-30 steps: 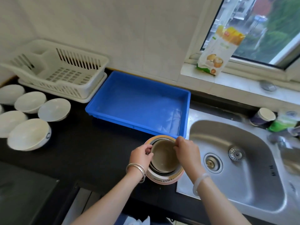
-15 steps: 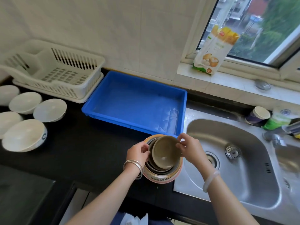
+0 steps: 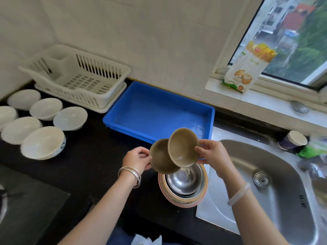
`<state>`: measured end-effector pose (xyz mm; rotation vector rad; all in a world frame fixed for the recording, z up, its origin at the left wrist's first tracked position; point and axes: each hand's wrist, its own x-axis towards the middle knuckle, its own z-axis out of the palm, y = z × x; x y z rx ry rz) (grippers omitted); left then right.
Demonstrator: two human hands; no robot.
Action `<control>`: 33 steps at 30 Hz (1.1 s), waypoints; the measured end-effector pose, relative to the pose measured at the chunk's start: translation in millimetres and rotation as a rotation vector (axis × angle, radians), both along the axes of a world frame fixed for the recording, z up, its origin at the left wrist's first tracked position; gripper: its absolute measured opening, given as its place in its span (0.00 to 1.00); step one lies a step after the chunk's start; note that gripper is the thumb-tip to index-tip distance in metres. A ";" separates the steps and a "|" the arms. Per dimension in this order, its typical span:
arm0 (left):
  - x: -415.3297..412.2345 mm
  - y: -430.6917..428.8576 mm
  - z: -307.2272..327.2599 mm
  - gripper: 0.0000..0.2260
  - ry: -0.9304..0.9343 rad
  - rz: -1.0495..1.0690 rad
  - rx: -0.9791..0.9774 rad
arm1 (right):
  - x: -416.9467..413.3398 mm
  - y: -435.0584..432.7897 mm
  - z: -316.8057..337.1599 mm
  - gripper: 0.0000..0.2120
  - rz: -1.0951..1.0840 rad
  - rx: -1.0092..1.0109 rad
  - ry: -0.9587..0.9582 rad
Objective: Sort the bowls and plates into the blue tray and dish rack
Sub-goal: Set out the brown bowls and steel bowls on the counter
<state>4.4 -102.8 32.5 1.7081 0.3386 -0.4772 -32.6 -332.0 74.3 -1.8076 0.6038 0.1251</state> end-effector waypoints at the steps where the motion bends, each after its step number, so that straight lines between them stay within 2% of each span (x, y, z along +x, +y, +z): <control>1: 3.0 10.3 0.6 0.06 0.007 0.031 0.000 | 6.7 7.6 0.6 0.06 0.004 0.007 -0.006; 5: 12.1 57.2 -2.3 0.06 0.027 0.167 0.002 | 38.4 42.1 -5.3 0.04 0.051 -0.021 -0.011; 9: 16.7 105.5 -12.8 0.06 0.064 0.325 -0.031 | 75.8 85.4 -21.4 0.10 0.094 0.022 0.019; 16: 19.2 182.5 -48.1 0.08 0.157 0.586 -0.018 | 133.2 173.4 -63.1 0.10 0.195 0.047 0.094; 24: 35.1 232.5 -69.9 0.10 0.213 0.744 0.039 | 179.3 256.4 -98.7 0.12 0.206 -0.015 0.136; 33: 47.1 249.1 -79.8 0.10 0.248 0.773 0.038 | 187.1 282.2 -122.5 0.10 0.165 -0.028 0.206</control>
